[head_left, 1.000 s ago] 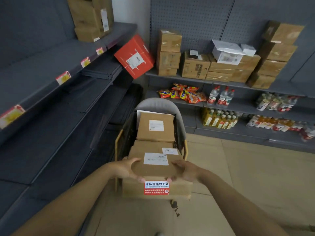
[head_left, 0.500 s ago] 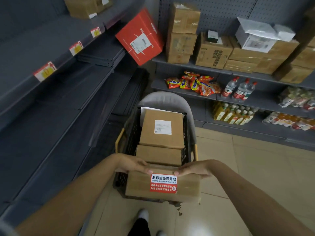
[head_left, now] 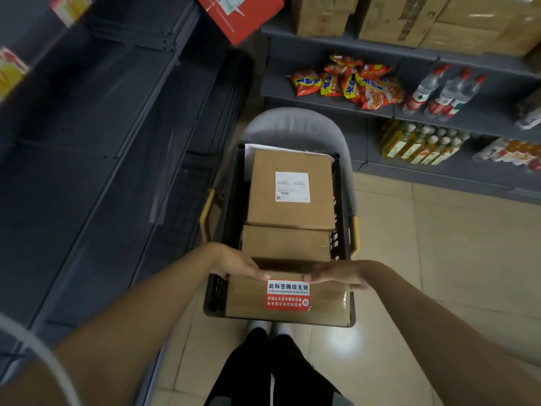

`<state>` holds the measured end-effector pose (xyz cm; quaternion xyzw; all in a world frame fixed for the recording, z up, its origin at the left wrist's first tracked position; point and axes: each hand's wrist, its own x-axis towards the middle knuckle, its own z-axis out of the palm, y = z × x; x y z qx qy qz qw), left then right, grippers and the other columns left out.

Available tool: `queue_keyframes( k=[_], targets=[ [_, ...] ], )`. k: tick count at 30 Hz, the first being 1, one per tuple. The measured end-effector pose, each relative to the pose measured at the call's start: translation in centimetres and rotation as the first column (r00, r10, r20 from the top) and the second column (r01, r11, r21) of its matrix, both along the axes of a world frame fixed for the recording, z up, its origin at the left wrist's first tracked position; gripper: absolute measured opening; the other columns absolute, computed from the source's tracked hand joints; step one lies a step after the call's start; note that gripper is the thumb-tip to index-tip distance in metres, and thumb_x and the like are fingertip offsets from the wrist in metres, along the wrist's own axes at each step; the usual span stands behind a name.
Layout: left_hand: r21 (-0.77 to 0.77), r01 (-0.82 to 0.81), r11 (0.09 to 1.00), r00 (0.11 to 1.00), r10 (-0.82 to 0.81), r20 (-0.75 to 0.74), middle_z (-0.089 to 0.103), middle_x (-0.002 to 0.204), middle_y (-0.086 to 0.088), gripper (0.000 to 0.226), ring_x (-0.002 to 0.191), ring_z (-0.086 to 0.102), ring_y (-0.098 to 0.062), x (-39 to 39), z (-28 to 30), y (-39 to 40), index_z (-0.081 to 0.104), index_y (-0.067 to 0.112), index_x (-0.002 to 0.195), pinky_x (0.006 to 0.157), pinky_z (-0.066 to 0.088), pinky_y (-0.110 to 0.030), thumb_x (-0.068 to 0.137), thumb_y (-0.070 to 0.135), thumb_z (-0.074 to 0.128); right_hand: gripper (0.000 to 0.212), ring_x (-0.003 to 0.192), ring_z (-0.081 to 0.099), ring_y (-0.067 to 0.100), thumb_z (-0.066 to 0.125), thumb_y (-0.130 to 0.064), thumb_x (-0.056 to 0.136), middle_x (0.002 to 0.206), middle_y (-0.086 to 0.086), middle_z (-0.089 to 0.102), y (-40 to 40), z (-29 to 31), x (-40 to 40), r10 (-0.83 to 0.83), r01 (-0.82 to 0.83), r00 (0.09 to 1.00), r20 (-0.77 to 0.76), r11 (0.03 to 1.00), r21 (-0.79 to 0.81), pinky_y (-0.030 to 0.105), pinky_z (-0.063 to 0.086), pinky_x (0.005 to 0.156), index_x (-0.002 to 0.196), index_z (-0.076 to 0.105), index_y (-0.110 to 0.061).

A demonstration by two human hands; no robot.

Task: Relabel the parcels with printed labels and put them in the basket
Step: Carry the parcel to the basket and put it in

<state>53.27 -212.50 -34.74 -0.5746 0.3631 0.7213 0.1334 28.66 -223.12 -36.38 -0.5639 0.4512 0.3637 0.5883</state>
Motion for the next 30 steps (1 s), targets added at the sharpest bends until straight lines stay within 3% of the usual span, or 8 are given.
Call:
queue_keyframes(
  k=[4,8,12,14,17,20,24,30],
  targets=[
    [-0.039,-0.043,0.998,0.996,0.046,0.076,0.053,0.135,0.000,0.065,0.126,0.047,-0.017,-0.3,-2.5,-0.3,0.050,0.019,0.137,0.110,0.035,-0.036,0.088,0.062,0.050,0.080,0.130,0.040,0.023,0.064,-0.072,0.062,0.132,-0.005,0.051,0.5,-2.4,0.0,-0.021,0.020,0.997,0.072,1.000,0.013,0.031,0.030,0.100,0.128,0.050,-0.030],
    [-0.100,-0.083,0.992,0.987,0.096,0.131,0.057,0.126,0.002,0.059,0.115,0.051,-0.015,-0.7,-4.9,0.0,0.059,0.017,0.123,0.105,0.040,-0.034,0.086,0.062,0.053,0.054,0.095,0.050,0.003,0.070,-0.069,0.060,0.117,-0.012,0.056,0.2,-4.7,-0.2,-0.147,0.153,0.984,0.097,0.986,-0.058,0.018,0.039,0.076,0.104,0.057,-0.041],
    [-0.217,-0.303,0.928,0.917,0.346,0.197,0.060,0.117,0.002,0.052,0.095,0.055,-0.008,-0.6,-7.7,0.1,0.057,0.025,0.110,0.077,0.044,-0.021,0.075,0.061,0.068,0.092,0.123,0.048,0.023,0.081,-0.063,0.053,0.138,0.001,0.049,0.5,-7.1,-0.4,-0.307,0.322,0.945,0.117,0.935,-0.147,0.037,0.041,0.103,0.132,0.051,-0.025],
    [-0.229,-0.377,0.898,0.859,0.431,0.276,0.050,0.124,-0.001,0.077,0.106,0.050,-0.014,-0.8,-8.8,0.3,0.044,0.015,0.128,0.084,0.043,-0.026,0.072,0.061,0.071,0.089,0.122,0.049,0.022,0.083,-0.058,0.053,0.137,0.005,0.051,0.7,-7.7,-0.2,-0.382,0.398,0.916,0.118,0.902,-0.166,0.038,0.042,0.103,0.129,0.052,-0.022],
    [-0.237,-0.526,0.817,0.755,0.577,0.311,0.041,0.137,-0.008,0.101,0.125,0.044,-0.026,-1.8,-10.2,0.7,0.018,0.011,0.140,0.102,0.042,-0.044,0.070,0.054,0.077,0.111,0.131,0.040,0.029,0.088,-0.046,0.057,0.141,0.012,0.041,1.1,-8.9,0.5,-0.487,0.485,0.872,0.055,0.842,-0.237,0.043,0.039,0.108,0.142,0.028,-0.010],
    [-0.300,-0.626,0.720,0.631,0.693,0.349,0.044,0.135,-0.011,0.096,0.124,0.047,-0.029,-3.0,-11.3,1.0,0.019,0.010,0.136,0.103,0.042,-0.047,0.070,0.042,0.081,0.116,0.126,0.045,0.031,0.089,-0.037,0.060,0.134,0.013,0.045,1.8,-10.2,1.4,-0.628,0.573,0.777,-0.049,0.737,-0.358,0.042,0.044,0.100,0.141,0.012,-0.005],
    [-0.392,-0.649,0.652,0.553,0.759,0.344,0.047,0.132,-0.010,0.076,0.119,0.050,-0.028,-3.9,-12.1,1.0,0.026,0.013,0.122,0.100,0.044,-0.045,0.075,0.040,0.079,0.112,0.121,0.050,0.033,0.088,-0.040,0.060,0.131,0.015,0.048,1.7,-11.0,2.4,-0.706,0.597,0.699,-0.118,0.666,-0.449,0.044,0.047,0.097,0.138,0.014,-0.009],
    [-0.468,-0.667,0.580,0.481,0.814,0.325,0.048,0.131,-0.009,0.085,0.118,0.050,-0.027,-4.0,-12.0,0.3,0.025,0.011,0.130,0.098,0.045,-0.044,0.072,0.034,0.082,0.116,0.124,0.047,0.036,0.085,-0.044,0.064,0.137,0.018,0.045,1.3,-11.4,2.8,-0.689,0.556,0.704,-0.173,0.686,-0.468,0.048,0.044,0.101,0.146,0.008,-0.012]
  ],
)
